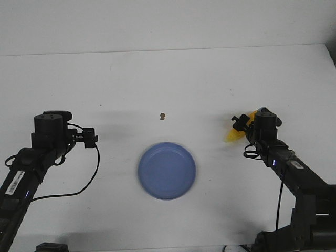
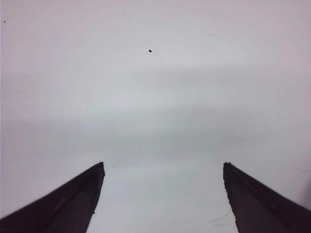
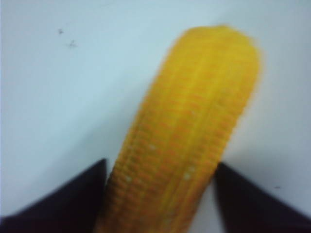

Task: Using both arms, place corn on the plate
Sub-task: 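Reach the right gripper to the yellow corn and grasp it, then carry the corn with the right gripper over the blue plate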

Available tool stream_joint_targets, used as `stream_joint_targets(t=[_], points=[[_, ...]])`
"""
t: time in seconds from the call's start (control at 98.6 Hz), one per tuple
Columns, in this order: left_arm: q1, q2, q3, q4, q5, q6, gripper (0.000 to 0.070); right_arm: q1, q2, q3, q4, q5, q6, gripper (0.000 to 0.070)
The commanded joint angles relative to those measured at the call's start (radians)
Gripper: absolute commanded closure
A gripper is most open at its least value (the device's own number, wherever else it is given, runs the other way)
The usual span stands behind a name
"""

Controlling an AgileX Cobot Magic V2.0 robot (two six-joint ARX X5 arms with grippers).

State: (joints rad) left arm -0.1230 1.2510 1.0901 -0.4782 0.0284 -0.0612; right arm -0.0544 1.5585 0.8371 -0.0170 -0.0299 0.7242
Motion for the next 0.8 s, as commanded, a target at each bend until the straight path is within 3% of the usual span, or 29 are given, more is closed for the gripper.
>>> stream_joint_targets(t=[0.0, 0.203, 0.294, 0.466, 0.659, 0.791], points=[[-0.003, 0.011, 0.008, 0.008, 0.002, 0.008, 0.0191, -0.002, 0.019, 0.014, 0.005, -0.009, 0.005, 0.0524], [-0.003, 0.011, 0.008, 0.007, 0.002, 0.008, 0.0191, 0.0, -0.023, 0.014, -0.016, -0.121, -0.001, 0.0523], [-0.003, 0.011, 0.008, 0.008, 0.001, 0.008, 0.0191, 0.026, -0.082, 0.014, -0.037, -0.207, -0.056, 0.0523], [-0.003, 0.011, 0.008, 0.008, 0.001, 0.008, 0.0191, 0.156, -0.238, 0.014, -0.136, -0.282, -0.152, 0.0522], [-0.003, 0.011, 0.008, 0.008, 0.002, 0.008, 0.0191, 0.404, -0.306, 0.014, -0.243, -0.276, -0.194, 0.052], [-0.003, 0.011, 0.008, 0.007, 0.002, 0.008, 0.0191, 0.559, -0.282, 0.014, -0.261, -0.184, -0.189, 0.0516]])
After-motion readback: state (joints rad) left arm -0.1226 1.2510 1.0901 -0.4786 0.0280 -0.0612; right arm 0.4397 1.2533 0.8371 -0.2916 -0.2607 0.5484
